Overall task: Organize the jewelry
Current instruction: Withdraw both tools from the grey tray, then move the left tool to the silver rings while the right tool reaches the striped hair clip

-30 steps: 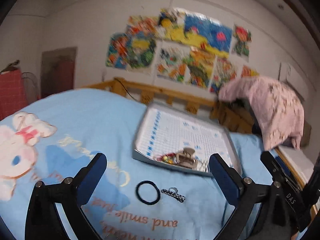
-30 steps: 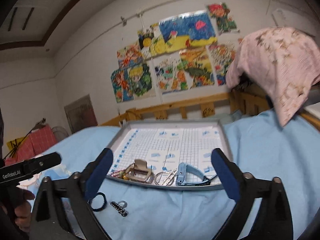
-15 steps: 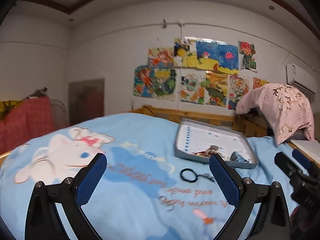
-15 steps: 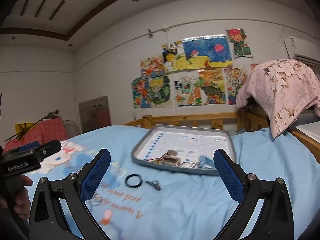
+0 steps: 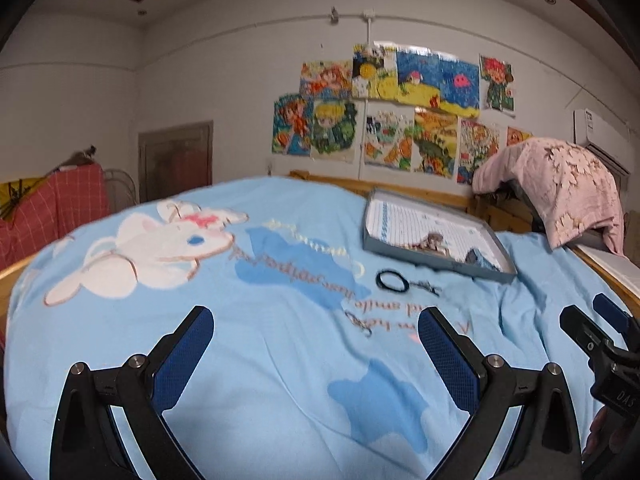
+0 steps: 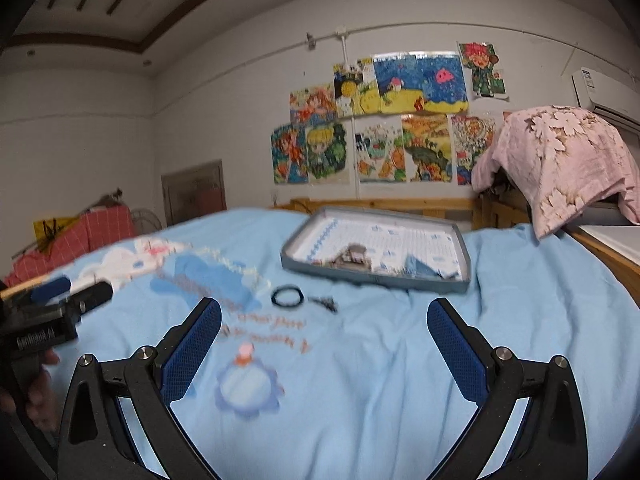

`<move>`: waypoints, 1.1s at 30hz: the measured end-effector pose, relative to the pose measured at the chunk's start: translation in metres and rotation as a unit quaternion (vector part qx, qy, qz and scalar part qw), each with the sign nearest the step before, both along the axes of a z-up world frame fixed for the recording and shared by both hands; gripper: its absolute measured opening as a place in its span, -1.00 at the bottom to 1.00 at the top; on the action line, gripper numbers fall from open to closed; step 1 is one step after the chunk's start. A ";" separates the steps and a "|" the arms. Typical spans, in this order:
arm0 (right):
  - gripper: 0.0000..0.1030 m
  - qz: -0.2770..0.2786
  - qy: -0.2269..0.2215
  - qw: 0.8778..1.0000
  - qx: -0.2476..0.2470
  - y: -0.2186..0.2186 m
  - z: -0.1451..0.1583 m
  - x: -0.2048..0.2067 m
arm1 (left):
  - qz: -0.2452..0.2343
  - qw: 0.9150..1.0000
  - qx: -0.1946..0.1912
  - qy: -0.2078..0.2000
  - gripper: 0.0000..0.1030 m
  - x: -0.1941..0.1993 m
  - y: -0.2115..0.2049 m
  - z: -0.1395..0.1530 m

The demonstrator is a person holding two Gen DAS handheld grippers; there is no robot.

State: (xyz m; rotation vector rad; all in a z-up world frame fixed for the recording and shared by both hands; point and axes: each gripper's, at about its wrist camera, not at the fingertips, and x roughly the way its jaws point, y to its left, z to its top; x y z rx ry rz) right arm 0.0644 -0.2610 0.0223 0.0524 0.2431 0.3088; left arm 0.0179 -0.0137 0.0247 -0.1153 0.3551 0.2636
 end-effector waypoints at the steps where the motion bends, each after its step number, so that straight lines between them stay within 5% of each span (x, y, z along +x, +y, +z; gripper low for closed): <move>1: 0.97 -0.004 0.008 1.000 -0.005 -0.001 -0.003 -0.002 | -0.004 1.000 -0.003 0.010 1.00 0.002 0.000 -0.004; 15: 0.97 -0.019 0.055 0.998 0.036 -0.022 -0.008 0.012 | -0.038 0.999 -0.028 0.020 1.00 0.026 -0.005 -0.007; 26: 0.97 -0.019 0.042 0.998 0.039 -0.056 0.021 0.093 | -0.110 0.991 -0.017 0.073 1.00 0.090 -0.039 -0.017; 33: 0.97 0.029 0.043 0.995 0.090 -0.072 0.006 0.131 | -0.146 0.976 -0.108 0.122 0.99 0.117 -0.023 -0.041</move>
